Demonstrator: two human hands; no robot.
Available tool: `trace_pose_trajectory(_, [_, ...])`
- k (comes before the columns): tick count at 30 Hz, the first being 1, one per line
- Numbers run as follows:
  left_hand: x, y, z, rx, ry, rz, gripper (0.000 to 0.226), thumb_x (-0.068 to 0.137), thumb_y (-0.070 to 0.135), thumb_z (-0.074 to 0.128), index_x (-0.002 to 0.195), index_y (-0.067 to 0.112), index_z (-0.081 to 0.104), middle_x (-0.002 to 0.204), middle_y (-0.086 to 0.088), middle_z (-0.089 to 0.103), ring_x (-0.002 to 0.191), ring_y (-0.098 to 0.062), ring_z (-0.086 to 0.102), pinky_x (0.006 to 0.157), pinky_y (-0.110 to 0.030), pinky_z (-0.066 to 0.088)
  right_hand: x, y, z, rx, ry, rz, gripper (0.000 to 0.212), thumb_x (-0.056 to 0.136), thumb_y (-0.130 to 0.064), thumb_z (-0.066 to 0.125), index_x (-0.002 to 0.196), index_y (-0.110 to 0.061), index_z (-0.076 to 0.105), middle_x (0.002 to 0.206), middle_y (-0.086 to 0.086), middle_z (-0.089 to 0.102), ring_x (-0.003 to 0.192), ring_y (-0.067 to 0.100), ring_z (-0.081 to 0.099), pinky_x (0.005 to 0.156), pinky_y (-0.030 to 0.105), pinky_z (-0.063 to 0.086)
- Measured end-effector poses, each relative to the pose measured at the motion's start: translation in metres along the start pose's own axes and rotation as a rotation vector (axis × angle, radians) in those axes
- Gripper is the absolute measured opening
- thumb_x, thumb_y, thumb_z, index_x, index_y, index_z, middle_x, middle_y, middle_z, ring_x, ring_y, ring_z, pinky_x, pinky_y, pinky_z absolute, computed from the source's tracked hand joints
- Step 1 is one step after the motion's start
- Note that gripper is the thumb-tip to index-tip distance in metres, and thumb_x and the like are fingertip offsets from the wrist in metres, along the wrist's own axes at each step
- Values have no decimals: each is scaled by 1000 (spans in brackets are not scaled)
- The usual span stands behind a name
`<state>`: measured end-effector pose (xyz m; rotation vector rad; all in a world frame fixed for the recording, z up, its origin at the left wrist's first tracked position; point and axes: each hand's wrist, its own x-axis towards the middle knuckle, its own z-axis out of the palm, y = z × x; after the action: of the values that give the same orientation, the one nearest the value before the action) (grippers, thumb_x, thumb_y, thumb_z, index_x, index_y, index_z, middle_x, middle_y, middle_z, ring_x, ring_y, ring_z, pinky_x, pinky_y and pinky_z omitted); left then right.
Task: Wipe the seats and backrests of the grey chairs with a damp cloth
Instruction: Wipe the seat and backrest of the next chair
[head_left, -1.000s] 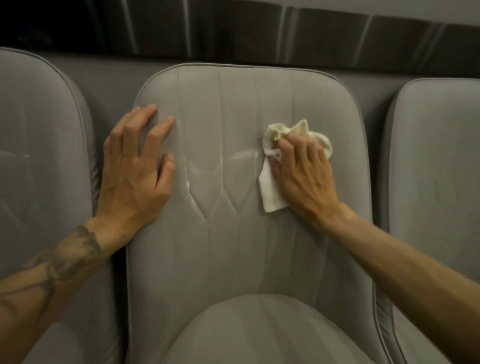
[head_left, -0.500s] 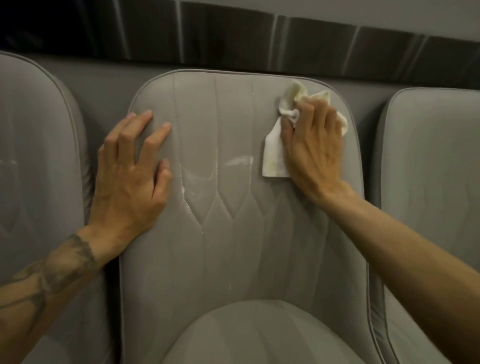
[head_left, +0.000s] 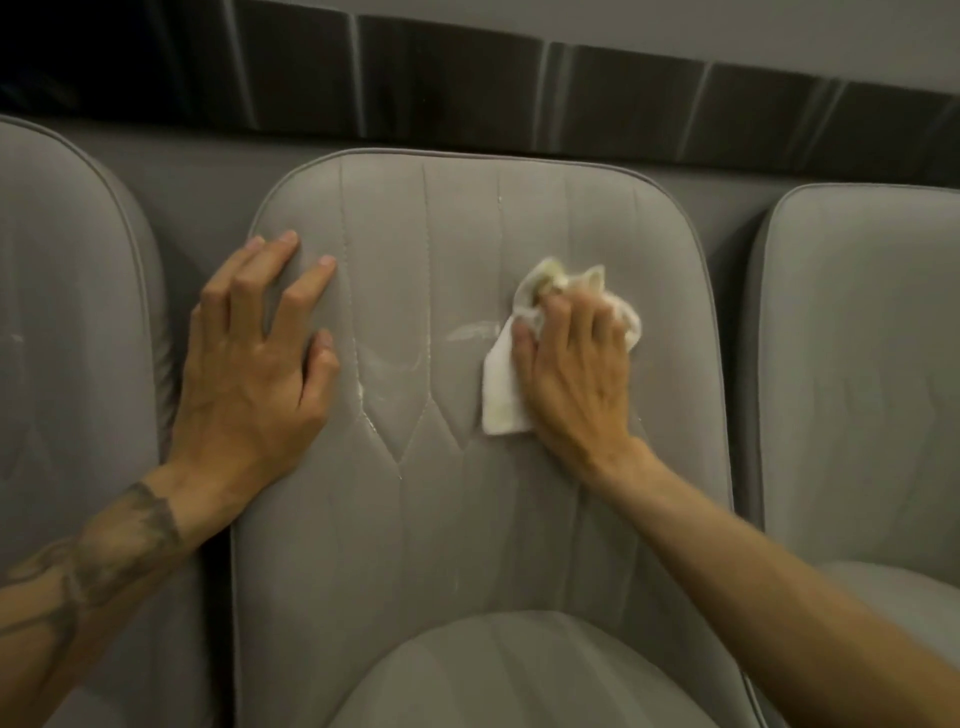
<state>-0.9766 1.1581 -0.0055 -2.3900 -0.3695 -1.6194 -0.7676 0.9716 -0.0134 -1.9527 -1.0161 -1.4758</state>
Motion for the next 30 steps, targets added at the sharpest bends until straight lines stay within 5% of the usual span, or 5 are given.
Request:
trace_pose_trajectory(5, [0,0,-1,-12,-10,-6,58,99,22,48,155,12,42,161,-20,35,149,-42,32,125,-42,22,3,16,-6,-31,-1,-157,25,103,-30,49,112,-8,52,104,18,55,91,32,46,84,40,35])
trace_pose_trajectory(10, [-1,0,0,-20,-7,-8,58,99,23,48,155,12,42,161,-20,34,149,-41,32,125,-40,21,54,16,-4,-35,160,50,21,103,-34,45,110,-14,46,106,13,53,91,23,39,79,33,30])
trace_pose_trajectory(17, [0,3,-4,-10,-6,-7,58,98,21,49,154,11,43,160,-21,37,148,-42,34,121,-50,29,-1,-2,-1,38,-4,-111,32,100,-42,50,102,-10,53,107,15,56,97,31,46,86,42,36])
trace_pose_trajectory(24, [-1,0,-1,-15,0,-3,58,97,21,50,154,12,44,160,-20,37,149,-41,34,123,-43,26,36,-1,-1,185,98,59,41,98,-44,53,122,-12,42,114,16,51,99,30,48,86,39,39])
trace_pose_trajectory(30, [0,1,-3,-9,1,-4,58,97,20,51,154,11,44,160,-20,38,149,-41,34,121,-47,29,2,-6,-3,123,-16,-178,32,97,-41,57,108,-13,45,104,16,57,94,33,52,82,42,40])
